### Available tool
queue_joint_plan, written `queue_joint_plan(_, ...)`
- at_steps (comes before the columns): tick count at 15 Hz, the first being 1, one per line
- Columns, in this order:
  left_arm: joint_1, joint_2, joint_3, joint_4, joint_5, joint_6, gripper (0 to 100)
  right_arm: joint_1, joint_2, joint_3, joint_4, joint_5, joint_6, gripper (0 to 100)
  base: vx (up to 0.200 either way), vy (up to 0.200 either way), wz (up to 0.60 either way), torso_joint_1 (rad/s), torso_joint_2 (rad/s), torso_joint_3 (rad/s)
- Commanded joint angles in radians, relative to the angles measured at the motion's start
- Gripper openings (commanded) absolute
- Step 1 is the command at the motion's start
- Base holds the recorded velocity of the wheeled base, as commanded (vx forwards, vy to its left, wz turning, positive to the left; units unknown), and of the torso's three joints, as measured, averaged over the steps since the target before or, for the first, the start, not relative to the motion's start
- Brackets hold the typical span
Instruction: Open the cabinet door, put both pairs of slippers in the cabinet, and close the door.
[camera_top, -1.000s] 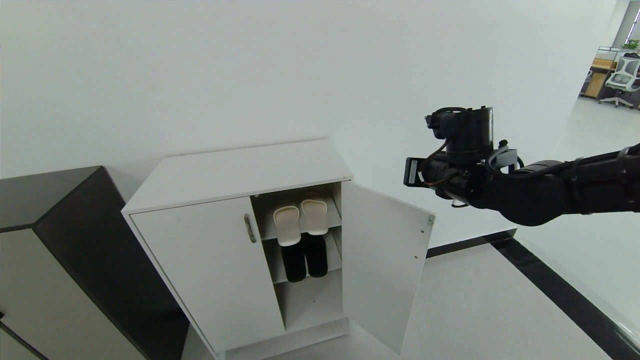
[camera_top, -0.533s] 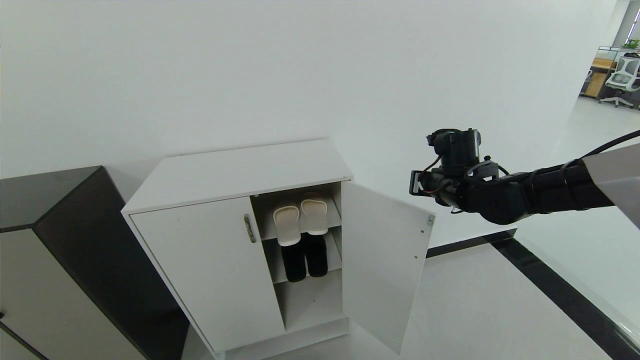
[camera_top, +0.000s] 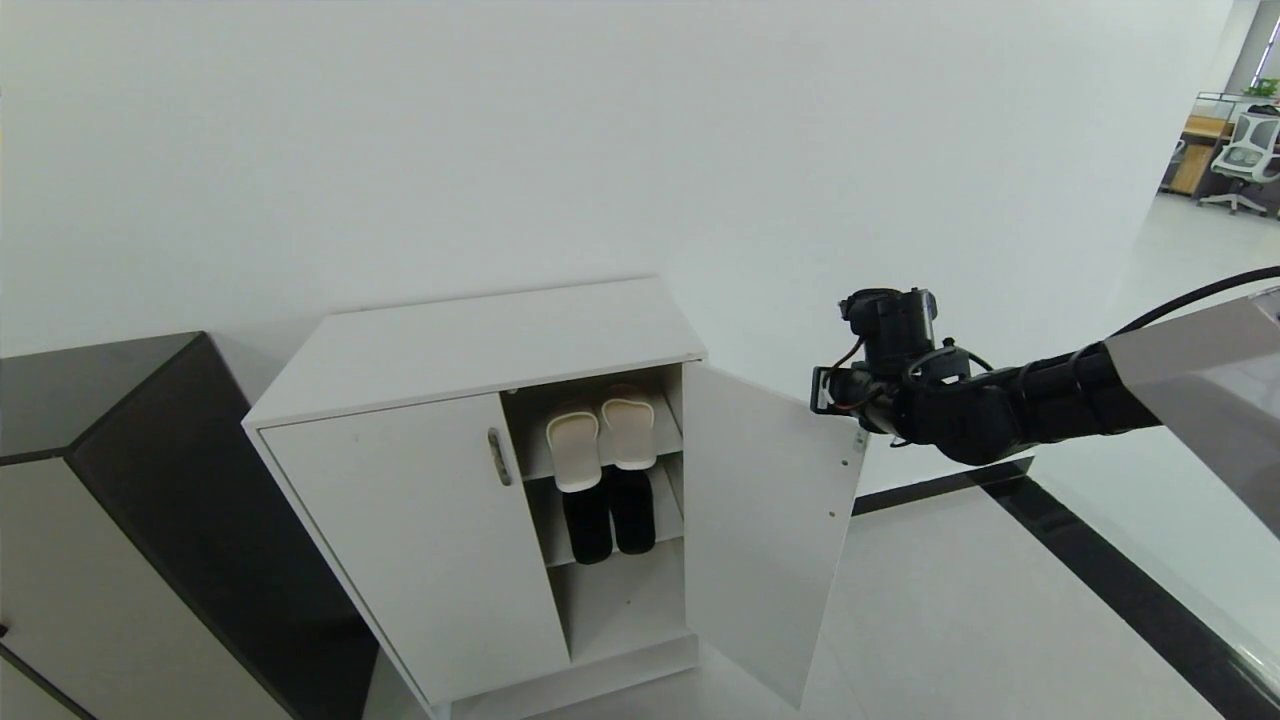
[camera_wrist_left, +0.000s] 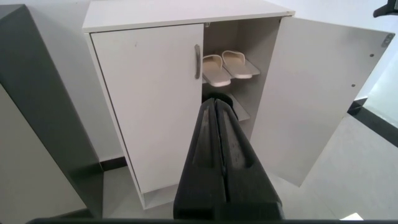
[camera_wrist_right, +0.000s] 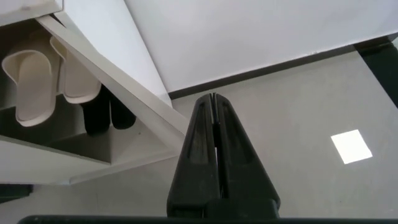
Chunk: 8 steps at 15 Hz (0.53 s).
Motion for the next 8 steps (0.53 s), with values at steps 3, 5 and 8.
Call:
queue_joint_plan(3,0.000,0.000,0.000,0.000,0.000,0.000,0,-0.005,0.041,-0.014,0.000,-0.001,0.000,0,0.000,0.000,0.00,0.000,0.00,0.000)
queue_joint_plan(5,0.000,0.000,0.000,-0.002,0.000,0.000,0,-0.005,0.053,-0.014,-0.001,-0.001,0.000,0,0.000,0.000,0.00,0.000,0.00,0.000)
queue_joint_plan(8,0.000,0.000,0.000,0.000,0.000,0.001,0,-0.005,0.053,-0.008,0.000,-0.001,0.000,0,0.000,0.000,0.00,0.000,0.00,0.000)
